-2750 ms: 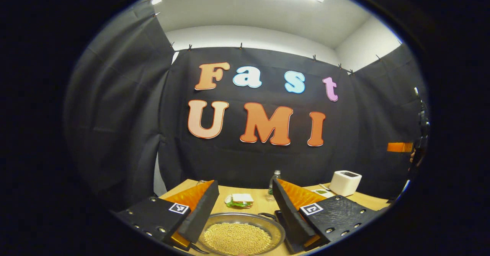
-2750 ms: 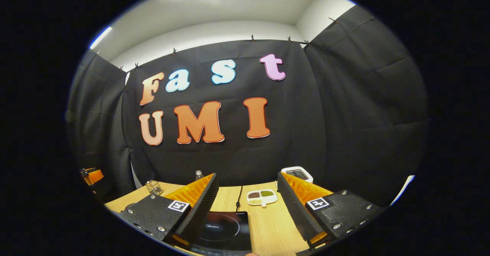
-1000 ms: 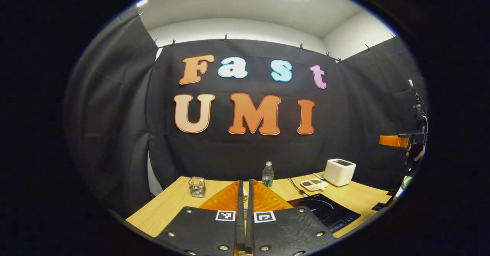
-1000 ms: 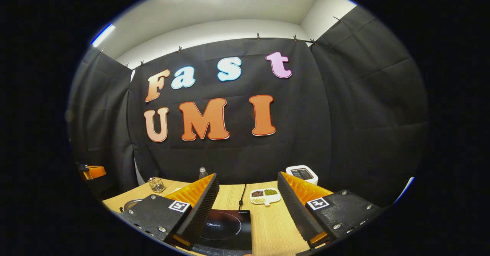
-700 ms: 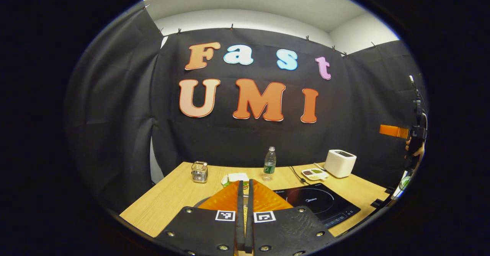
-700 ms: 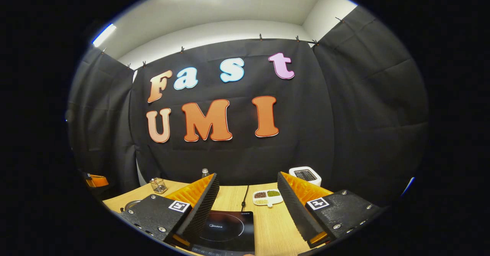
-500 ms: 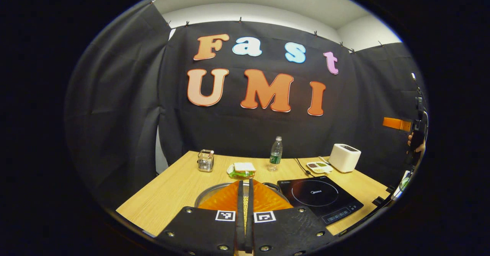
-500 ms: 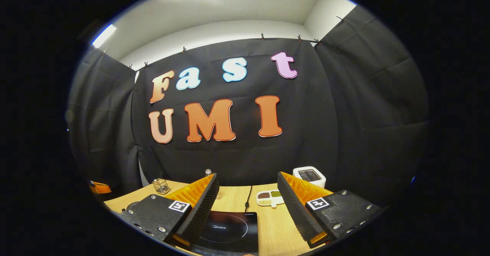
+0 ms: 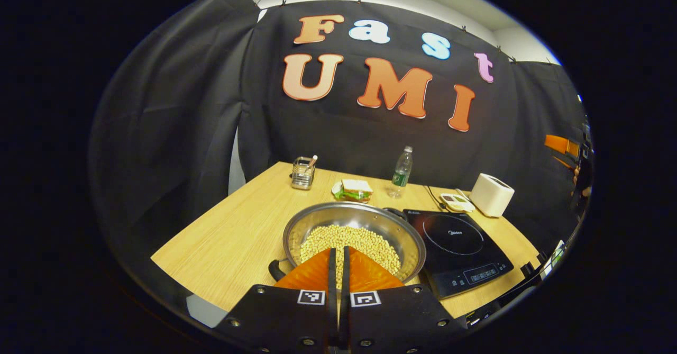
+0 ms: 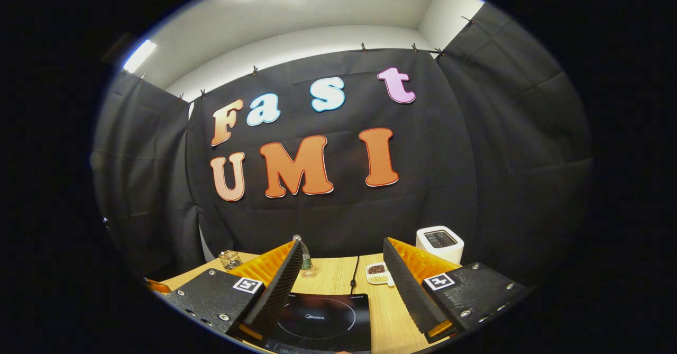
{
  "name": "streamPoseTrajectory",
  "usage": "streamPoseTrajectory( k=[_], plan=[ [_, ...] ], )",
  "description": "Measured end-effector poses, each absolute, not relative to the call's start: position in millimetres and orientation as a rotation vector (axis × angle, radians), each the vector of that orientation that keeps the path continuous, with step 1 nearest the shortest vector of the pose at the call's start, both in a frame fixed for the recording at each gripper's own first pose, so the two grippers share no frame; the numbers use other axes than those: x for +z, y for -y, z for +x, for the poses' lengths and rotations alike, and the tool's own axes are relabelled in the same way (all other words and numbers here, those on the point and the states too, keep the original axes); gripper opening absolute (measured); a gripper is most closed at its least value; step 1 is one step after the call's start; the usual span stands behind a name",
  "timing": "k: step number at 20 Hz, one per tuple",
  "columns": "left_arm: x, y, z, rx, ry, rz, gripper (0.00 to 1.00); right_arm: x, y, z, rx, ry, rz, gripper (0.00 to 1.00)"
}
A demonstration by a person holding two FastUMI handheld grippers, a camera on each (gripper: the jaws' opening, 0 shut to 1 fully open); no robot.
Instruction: First push the handle of the pot to place it horizontally, then grasp the pot with both hands and set it on the induction cooktop.
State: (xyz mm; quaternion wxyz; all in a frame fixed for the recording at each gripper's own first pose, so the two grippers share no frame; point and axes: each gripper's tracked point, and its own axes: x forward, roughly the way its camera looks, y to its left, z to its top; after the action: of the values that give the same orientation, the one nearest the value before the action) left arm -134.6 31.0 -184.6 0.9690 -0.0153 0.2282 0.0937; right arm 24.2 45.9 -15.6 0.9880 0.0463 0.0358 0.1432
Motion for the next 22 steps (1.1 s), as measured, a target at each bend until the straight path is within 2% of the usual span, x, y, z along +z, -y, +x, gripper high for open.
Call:
streamPoseTrajectory(
  k=[7, 8, 9, 10, 11, 12, 13, 22],
  plan=[
    [-239.5, -38.2, -161.0, 0.233, -0.584, -0.114, 0.02, -23.8, -55.4, 28.5, 0.295, -0.083, 0.095, 0.95],
    [-244.6, -38.8, -162.8, 0.236, -0.596, -0.122, 0.02, -23.7, -55.8, 29.2, 0.289, -0.081, 0.088, 1.0],
    [-248.9, -38.8, -165.2, 0.237, -0.606, -0.13, 0.02, -24.1, -56.9, 28.9, 0.289, -0.081, 0.085, 1.0],
    [-253.4, -39.7, -167.5, 0.24, -0.615, -0.134, 0.02, -25.0, -59.1, 27.7, 0.294, -0.082, 0.085, 0.95],
    [-257.9, -41.4, -170.0, 0.245, -0.623, -0.134, 0.02, -25.6, -61.6, 27.8, 0.299, -0.084, 0.087, 1.0],
    [-262.5, -43.6, -170.0, 0.249, -0.635, -0.134, 0.02, -25.0, -63.1, 27.7, 0.302, -0.086, 0.088, 1.0],
    [-267.9, -46.1, -169.7, 0.255, -0.645, -0.136, 0.02, -25.3, -64.2, 27.3, 0.305, -0.088, 0.086, 0.95],
    [-283.7, -73.9, -163.0, 0.297, -0.678, -0.116, 0.02, -31.7, -72.0, 28.4, 0.303, -0.104, 0.071, 0.95]
  ],
)
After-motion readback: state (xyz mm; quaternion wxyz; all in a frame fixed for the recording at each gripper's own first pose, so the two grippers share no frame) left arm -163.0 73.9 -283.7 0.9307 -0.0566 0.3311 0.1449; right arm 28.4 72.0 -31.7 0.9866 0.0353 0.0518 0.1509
